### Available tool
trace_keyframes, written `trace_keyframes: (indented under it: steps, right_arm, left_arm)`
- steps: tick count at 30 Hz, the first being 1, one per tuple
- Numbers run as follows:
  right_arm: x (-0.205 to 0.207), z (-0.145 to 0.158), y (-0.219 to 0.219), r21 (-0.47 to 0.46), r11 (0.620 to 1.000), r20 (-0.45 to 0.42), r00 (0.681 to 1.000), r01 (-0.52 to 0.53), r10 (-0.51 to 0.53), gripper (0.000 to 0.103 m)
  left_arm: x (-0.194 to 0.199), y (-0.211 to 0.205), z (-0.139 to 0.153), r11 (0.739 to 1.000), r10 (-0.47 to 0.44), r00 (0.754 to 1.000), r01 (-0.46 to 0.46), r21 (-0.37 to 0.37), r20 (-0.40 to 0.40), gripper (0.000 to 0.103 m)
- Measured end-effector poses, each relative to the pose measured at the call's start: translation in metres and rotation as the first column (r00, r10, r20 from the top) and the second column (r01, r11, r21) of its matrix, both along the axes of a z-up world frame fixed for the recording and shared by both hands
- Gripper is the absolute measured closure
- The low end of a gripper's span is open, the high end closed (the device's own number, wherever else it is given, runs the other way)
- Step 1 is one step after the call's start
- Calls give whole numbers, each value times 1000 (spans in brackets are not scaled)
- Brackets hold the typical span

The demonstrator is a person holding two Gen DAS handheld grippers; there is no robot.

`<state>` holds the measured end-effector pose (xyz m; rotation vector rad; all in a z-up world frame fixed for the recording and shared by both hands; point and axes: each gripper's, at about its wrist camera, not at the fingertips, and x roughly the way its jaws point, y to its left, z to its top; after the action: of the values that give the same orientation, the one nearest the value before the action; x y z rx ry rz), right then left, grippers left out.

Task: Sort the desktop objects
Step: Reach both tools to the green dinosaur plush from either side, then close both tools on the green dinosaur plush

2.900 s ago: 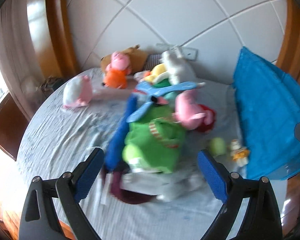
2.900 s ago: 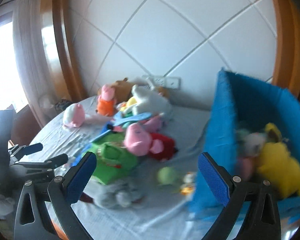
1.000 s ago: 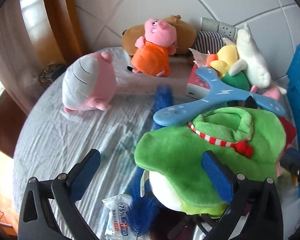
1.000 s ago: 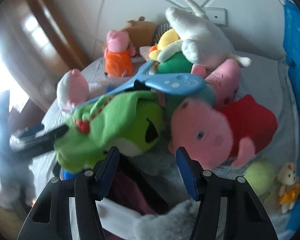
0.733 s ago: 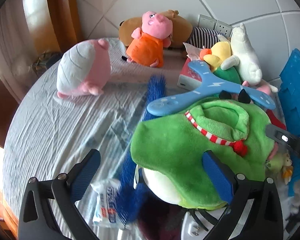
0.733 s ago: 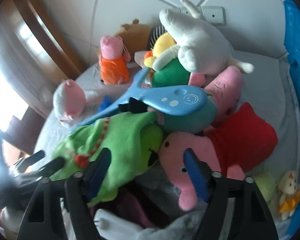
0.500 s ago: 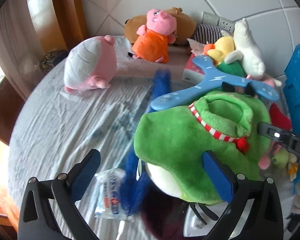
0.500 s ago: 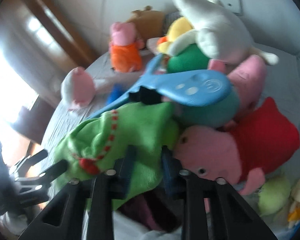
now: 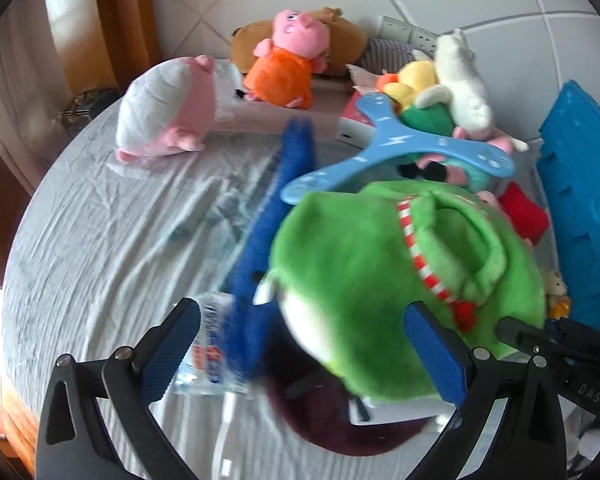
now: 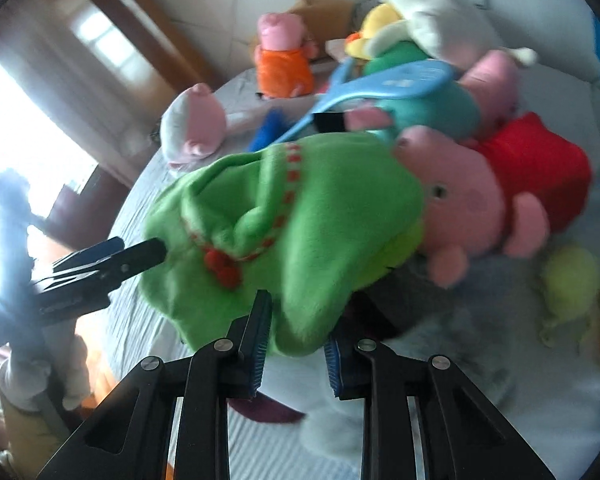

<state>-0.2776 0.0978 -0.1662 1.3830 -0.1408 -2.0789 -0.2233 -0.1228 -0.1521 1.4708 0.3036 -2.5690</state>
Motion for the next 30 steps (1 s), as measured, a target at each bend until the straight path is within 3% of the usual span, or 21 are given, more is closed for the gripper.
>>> trace_keyframes:
  steps: [1, 6, 8, 10, 18, 30]
  right_arm:
    - [0, 2, 5, 5, 1000, -5, 1000, 10, -10, 78]
    - [-9, 14, 26, 12, 998, -39, 997, 62, -62, 47]
    - [-14, 19, 32, 9, 997, -56, 995, 80, -79, 22]
    - [-21, 20, 31, 5, 997, -59, 995, 78, -77, 12]
    - [-48, 17, 18, -15, 999, -54, 997, 48, -49, 12]
    - [-75, -32, -7, -56, 998, 56, 998, 19, -16, 8]
  left_arm:
    - [0, 5, -2, 1000, -4, 1000, 4, 2, 4, 0]
    - [-3, 22, -15, 1000, -7, 999, 6, 20, 36, 0]
    - [-4, 24, -21, 1000, 4, 999, -5, 27, 45, 0]
    - [-6, 25, -26, 999, 17, 999, -18, 34, 52, 0]
    - [-16, 30, -36, 999, 6, 999, -8, 42, 49, 0]
    - [-26, 25, -46, 998, -49, 998, 47, 41, 47, 0]
